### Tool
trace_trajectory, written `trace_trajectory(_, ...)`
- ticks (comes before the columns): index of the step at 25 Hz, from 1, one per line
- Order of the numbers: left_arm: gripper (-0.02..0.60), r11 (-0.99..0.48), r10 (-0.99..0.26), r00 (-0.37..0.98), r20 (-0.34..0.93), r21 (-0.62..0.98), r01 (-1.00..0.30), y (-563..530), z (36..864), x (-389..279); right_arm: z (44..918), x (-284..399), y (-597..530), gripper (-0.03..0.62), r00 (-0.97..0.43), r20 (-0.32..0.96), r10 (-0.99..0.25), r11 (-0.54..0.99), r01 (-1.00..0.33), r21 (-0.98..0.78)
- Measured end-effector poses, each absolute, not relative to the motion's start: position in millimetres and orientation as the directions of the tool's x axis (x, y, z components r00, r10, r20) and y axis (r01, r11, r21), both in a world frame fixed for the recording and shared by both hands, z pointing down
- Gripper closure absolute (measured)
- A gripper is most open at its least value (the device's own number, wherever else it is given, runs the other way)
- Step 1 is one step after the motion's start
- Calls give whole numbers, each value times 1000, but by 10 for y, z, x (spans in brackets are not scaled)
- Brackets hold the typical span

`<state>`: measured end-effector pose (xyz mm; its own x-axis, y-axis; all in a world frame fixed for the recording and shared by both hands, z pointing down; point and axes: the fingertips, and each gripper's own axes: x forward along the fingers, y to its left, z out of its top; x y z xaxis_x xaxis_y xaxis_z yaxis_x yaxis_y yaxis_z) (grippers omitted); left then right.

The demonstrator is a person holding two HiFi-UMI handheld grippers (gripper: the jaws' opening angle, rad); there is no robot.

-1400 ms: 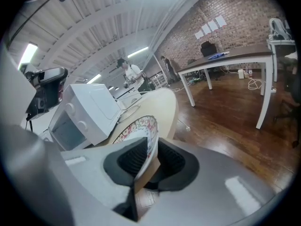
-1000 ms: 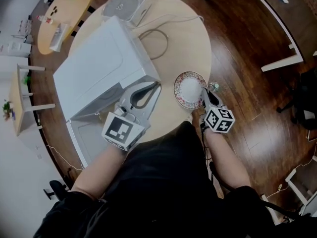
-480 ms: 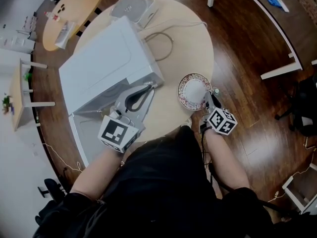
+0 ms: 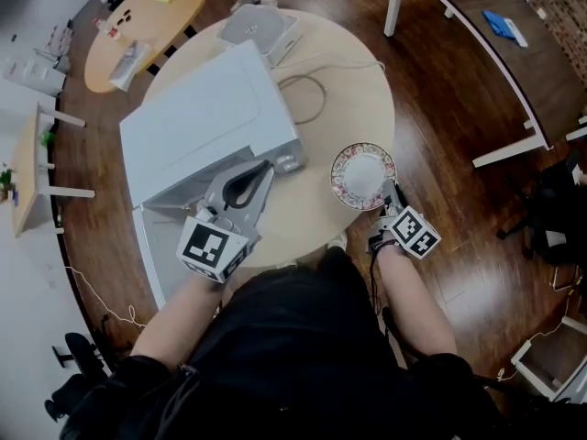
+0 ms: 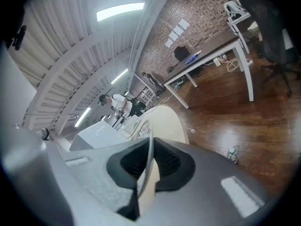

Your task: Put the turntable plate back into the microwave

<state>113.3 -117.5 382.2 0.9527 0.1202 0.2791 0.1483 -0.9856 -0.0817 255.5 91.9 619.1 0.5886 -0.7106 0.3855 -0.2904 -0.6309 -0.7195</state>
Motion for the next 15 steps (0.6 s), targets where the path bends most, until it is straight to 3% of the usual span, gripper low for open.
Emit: trace_trajectory(15,554,-992,73,991,111,-90,83,-1544,3385,843,5876,2568,975,576,639,372,-673,-528,-62,-847)
